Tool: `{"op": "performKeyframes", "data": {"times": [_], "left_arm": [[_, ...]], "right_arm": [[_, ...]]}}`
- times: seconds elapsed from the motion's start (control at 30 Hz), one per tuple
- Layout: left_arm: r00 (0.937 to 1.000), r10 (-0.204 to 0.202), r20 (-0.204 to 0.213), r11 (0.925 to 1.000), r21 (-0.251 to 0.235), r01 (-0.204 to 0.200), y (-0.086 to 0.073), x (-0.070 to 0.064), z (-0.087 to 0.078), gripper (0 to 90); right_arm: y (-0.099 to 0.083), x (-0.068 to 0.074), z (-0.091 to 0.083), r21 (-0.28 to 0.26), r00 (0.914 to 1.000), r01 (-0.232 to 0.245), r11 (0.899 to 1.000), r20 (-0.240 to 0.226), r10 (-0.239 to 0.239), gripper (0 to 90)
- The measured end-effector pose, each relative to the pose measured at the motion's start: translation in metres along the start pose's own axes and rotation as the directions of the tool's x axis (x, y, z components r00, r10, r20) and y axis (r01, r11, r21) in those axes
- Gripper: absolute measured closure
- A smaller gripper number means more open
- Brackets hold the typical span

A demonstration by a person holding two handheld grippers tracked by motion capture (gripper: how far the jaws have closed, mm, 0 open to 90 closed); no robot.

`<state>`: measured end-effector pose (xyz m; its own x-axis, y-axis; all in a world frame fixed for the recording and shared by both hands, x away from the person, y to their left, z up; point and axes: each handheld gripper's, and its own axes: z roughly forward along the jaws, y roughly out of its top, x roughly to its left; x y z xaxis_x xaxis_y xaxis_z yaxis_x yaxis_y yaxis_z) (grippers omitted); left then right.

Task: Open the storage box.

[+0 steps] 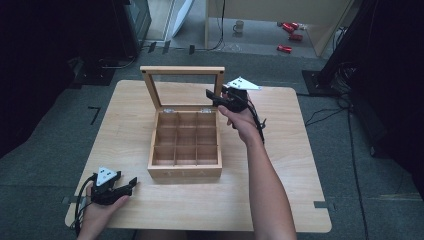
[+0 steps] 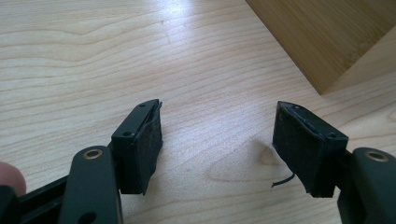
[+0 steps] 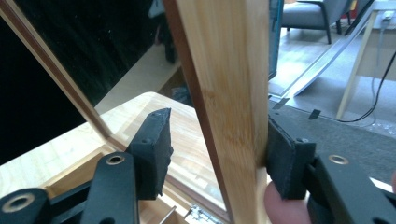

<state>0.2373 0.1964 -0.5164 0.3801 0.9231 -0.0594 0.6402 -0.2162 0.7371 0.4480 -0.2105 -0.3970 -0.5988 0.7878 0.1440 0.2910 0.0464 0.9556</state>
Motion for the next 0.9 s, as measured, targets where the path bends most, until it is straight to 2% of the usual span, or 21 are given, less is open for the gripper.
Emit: {"op": "performKeyframes", "data": {"times": [0.2, 0.33, 0.5, 0.6, 0.8, 0.9], "left_arm": [[1.0000, -0.001, 0.005, 1.0000, 0.000, 0.001, 0.000, 0.000, 0.000, 33.7], [1.0000, -0.005, 0.009, 1.0000, -0.001, 0.005, 0.000, 0.000, 0.000, 33.7], [1.0000, 0.001, -0.004, 1.0000, -0.002, -0.001, 0.001, -0.001, 0.001, 33.8], [1.0000, 0.003, -0.009, 1.0000, 0.002, -0.003, 0.001, -0.002, 0.001, 33.5], [0.9992, 0.030, -0.027, 0.9994, 0.020, -0.030, 0.001, -0.004, 0.002, 24.2], [0.9988, 0.037, -0.032, 0.9989, 0.029, -0.036, 0.001, -0.004, 0.003, 20.6]], "right_arm": [[0.005, -0.008, 0.005, 0.010, 0.9996, -0.008, 1.000, 0.026, 0.007, 55.1], [0.006, -0.017, 0.004, -0.010, 0.9965, -0.065, 0.998, 0.052, 0.065, 65.3], [0.009, -0.017, 0.010, 0.004, 0.9937, -0.058, 0.998, 0.096, 0.057, 66.5], [0.013, -0.015, 0.016, 0.020, 0.9883, -0.066, 0.998, 0.139, 0.062, 66.9], [0.013, -0.012, 0.022, 0.011, 0.9756, -0.099, 0.995, 0.198, 0.095, 66.9], [0.014, -0.011, 0.025, 0.018, 0.9717, -0.098, 0.995, 0.218, 0.092, 67.0]]}}
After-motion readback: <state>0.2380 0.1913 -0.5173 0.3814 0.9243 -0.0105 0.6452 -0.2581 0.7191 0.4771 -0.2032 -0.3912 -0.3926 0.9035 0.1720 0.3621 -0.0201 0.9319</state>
